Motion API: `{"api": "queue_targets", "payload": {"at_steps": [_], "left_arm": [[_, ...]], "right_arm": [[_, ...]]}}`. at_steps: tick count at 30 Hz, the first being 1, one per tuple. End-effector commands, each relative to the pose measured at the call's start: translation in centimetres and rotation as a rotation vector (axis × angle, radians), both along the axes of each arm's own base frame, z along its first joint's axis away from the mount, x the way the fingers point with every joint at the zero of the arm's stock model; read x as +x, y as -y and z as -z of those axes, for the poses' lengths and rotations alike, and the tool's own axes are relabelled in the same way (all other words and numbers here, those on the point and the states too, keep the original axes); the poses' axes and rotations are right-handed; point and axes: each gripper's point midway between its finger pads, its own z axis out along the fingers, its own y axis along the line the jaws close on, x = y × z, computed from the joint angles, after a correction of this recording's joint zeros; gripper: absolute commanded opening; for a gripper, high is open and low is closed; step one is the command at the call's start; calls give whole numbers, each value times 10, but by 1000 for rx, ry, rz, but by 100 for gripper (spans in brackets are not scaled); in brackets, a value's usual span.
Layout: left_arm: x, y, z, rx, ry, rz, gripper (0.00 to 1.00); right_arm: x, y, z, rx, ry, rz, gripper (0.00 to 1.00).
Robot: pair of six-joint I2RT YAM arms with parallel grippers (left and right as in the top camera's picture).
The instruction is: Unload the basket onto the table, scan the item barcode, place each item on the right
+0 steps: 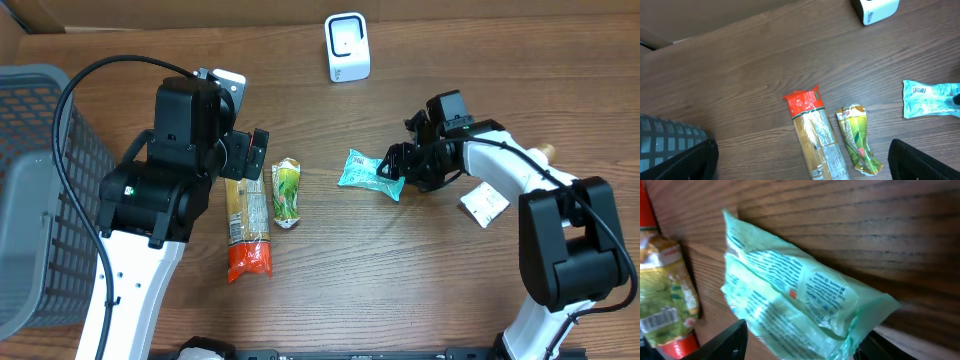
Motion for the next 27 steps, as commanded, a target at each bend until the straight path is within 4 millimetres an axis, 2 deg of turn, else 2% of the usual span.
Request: {"api": "queue_targets", "payload": {"at_steps": [1,7,9,13,17,20,22,25,27], "left_arm": [[2,-3,-2,17,5,-1,100],[2,-3,-2,17,5,-1,100],[2,-3,-2,17,5,-1,99],[2,-3,-2,17,5,-1,99],[2,-3,-2,17,5,-1,99],[2,-3,-2,17,5,-1,100],[2,-3,-2,17,5,-1,100],[2,-3,-2,17,5,-1,100],[2,-3,-2,17,5,-1,100]], "right_arm": [[-12,-3,17,-1,-22,-59,65],[-20,-5,34,-13,-56,-95,56],[-22,-6,37,-17,-62,-104,45],[-23,-5,37,-18,-65,-107,17],[-21,-6,31,5,-70,-102,4],[-9,-7,6,76,-60,-97,4],[0,-12,-25,166,-3,-146,4],[11,-20,-88,318,133,-243,4],[15,-21,-118,333,203,-276,4]]}}
